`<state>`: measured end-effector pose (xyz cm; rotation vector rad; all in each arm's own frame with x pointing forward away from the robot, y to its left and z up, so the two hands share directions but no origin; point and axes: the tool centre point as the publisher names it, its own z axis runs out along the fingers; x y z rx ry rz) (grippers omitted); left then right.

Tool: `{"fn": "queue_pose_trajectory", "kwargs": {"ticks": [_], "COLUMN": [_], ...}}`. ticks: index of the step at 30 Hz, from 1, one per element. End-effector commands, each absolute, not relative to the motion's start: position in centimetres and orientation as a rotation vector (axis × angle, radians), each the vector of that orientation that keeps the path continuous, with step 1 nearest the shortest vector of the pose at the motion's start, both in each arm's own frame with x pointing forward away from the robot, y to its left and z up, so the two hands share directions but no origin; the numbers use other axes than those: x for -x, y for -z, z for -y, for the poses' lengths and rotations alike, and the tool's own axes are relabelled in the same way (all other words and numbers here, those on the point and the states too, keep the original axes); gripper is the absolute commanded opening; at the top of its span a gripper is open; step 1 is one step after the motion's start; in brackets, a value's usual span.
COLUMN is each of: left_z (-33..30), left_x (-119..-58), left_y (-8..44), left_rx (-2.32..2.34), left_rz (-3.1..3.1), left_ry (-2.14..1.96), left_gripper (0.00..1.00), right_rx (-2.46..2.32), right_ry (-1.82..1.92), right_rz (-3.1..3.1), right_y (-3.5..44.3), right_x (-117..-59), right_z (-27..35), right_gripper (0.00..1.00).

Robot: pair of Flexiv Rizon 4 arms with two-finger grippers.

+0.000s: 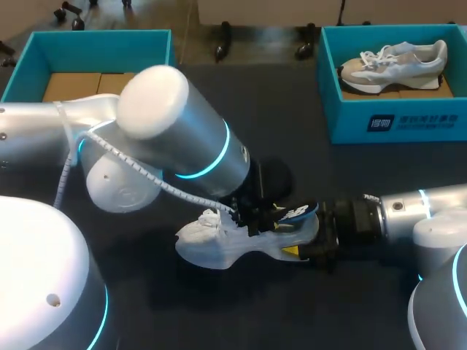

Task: Take the shoe out of the shoebox, open the shoe tongue, remove and reinsert the insole, then place the shoe into the shoebox

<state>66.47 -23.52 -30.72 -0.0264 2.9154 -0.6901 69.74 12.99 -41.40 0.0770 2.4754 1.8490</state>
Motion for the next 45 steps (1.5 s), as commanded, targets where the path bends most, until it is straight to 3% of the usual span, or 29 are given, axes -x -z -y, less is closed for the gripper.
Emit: {"fn": "queue_pose_trajectory", "kwargs": {"ticks": [1, 7, 12, 28, 29, 30, 31, 34, 45], "left_z": [24.3, 24.5, 24.7, 23.3, 23.2, 23.0, 22.8, 22.5, 21.5], "left_x": [-66.2, -66.4, -66.4, -64.6, -64.5, -64.3, -64.1, -63.5, -63.0], "left_y": [31.2, 31.3, 31.4, 30.1, 30.1, 30.1, 30.1, 30.2, 30.8], "left_rx": [0.055, 0.069, 0.075, 0.050, 0.047, 0.041, 0.038, 0.030, 0.040], "left_rz": [-2.873, -2.860, -2.851, -2.802, -2.803, -2.804, -2.805, -2.804, -2.804], "left_ry": [0.668, 0.656, 0.652, 0.682, 0.684, 0.689, 0.690, 0.692, 0.696], "left_gripper": [0.33, 0.20, 0.02, 0.00, 0.04, 0.27, 0.42, 0.61, 0.49], "right_rx": [-0.076, -0.076, -0.076, -0.076, -0.076, -0.076, -0.076, -0.076, -0.076], "right_ry": [-1.842, -1.842, -1.842, -1.842, -1.842, -1.842, -1.842, -1.842, -1.842], "right_rz": [-2.483, -2.483, -2.483, -2.483, -2.483, -2.483, -2.483, -2.483, -2.483], "right_y": [41.3, 41.3, 41.3, 41.3, 41.3, 41.3, 41.3, 41.3, 41.3], "right_x": [-69.7, -69.7, -69.7, -69.7, -69.7, -69.7, -69.7, -69.7, -69.7], "right_z": [-13.2, -13.2, -13.2, -13.2, -13.2, -13.2, -13.2, -13.2, -13.2], "right_gripper": [0.00, 0.00, 0.00, 0.00, 0.00, 0.00, 0.00, 0.00, 0.00]}}
